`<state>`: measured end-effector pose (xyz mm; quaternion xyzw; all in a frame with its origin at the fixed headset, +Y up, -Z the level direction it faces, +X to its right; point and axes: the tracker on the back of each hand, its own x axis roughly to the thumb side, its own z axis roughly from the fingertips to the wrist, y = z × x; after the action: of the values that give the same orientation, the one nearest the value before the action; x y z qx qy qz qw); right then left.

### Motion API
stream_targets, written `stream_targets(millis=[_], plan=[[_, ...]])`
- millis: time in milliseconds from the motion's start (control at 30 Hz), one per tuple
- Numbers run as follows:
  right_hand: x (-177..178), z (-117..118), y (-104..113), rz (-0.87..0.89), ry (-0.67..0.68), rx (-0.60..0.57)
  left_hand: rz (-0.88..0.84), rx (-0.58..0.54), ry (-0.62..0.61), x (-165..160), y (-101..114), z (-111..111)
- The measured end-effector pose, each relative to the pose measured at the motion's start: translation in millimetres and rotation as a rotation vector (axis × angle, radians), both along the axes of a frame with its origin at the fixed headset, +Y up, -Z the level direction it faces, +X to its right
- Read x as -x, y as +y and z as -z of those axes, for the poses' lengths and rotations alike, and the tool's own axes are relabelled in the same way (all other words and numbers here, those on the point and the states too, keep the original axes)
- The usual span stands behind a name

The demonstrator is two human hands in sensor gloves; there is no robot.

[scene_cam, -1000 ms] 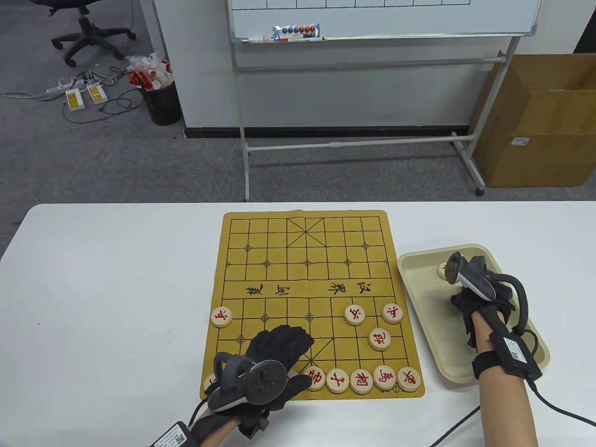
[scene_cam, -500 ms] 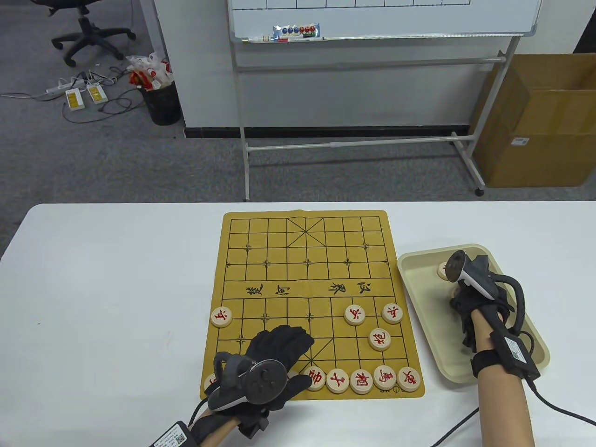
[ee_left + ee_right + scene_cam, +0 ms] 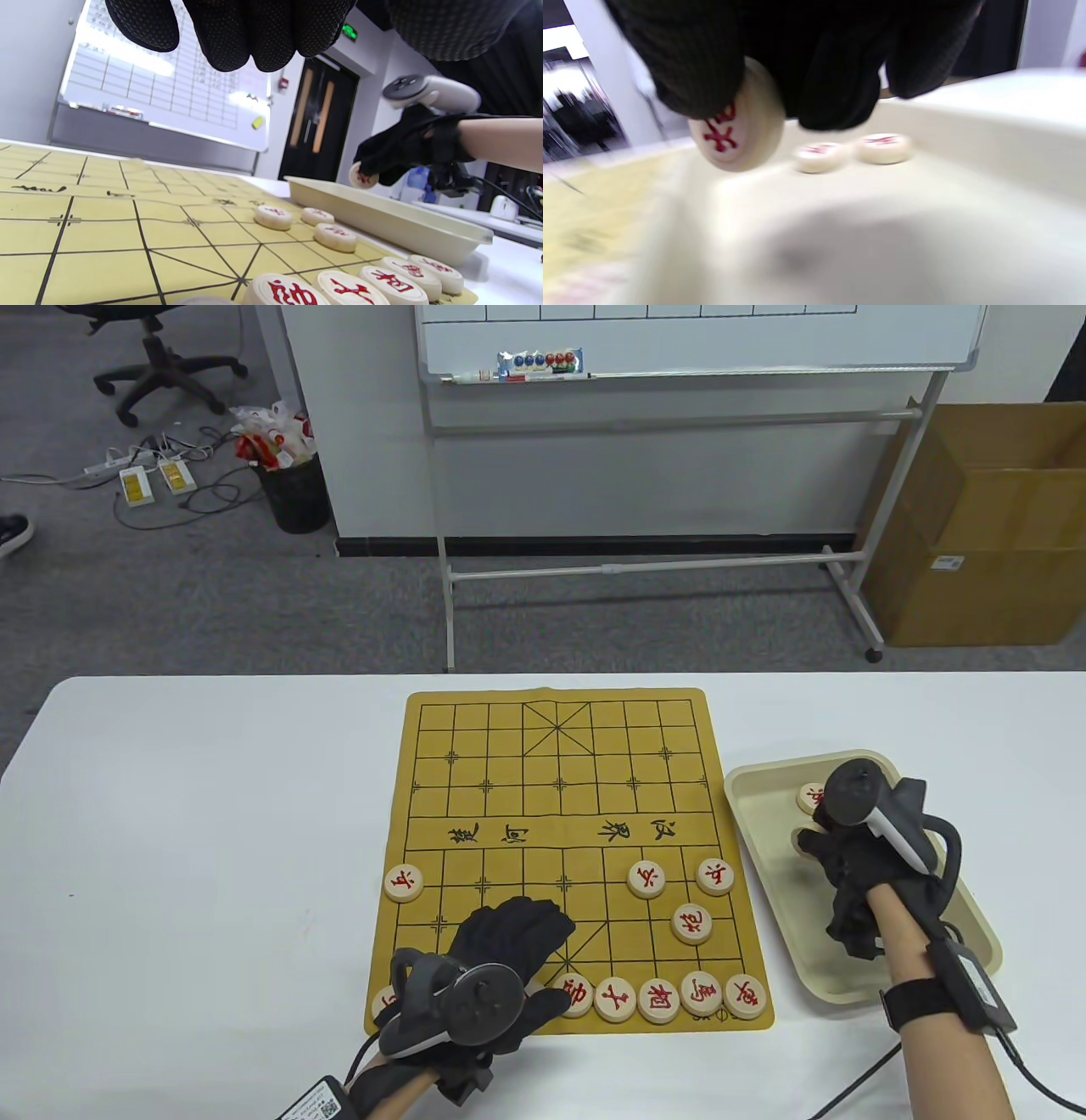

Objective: Set up Chinese chess pieces

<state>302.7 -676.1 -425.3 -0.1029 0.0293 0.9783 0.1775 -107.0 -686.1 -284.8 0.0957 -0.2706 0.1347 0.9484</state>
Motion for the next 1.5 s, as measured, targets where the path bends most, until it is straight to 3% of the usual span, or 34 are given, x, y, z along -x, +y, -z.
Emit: stream_targets(millis=[67,300,467,600,733,1067,1167,1300,1400,1500], plan=[[14.0,-22.8,10.9,0.111,0.1,-0.079,-0.005,-0.016,0.002,-1.0,1.6,-2.0],[85.6,-99.5,24.7,0.297,0.377,-0.132,-0.028,-0.071,-0.013,-9.7,7.2,-13.7],[130.5,-134.4,7.6,0.505,0.368,-0.138,-0.005,-0.159,-0.029,-22.0,9.3,-25.7],[155.7,-145.7,-15.0,0.659,0.398,-0.093,0.08,-0.273,-0.038,-34.1,6.1,-34.3],[162.5,-147.6,-24.0,0.73,0.403,-0.053,0.105,-0.402,-0.003,-41.2,4.3,-40.0],[161.4,-150.9,-25.0,0.756,0.432,-0.102,0.156,-0.481,-0.033,-48.7,3.7,-41.2],[160.1,-155.9,-17.5,0.668,0.465,-0.171,0.157,-0.467,0.02,-37.4,13.7,-30.4],[163.4,-169.6,-7.1,0.486,0.555,-0.263,0.179,-0.354,0.208,3.7,26.1,6.8],[172.6,-177.4,-5.4,0.333,0.617,-0.319,0.259,-0.221,0.329,34.9,14.5,38.4],[179.0,-181.4,-8.0,0.212,0.663,-0.336,0.381,-0.071,0.403,54.7,-11.1,63.6]])
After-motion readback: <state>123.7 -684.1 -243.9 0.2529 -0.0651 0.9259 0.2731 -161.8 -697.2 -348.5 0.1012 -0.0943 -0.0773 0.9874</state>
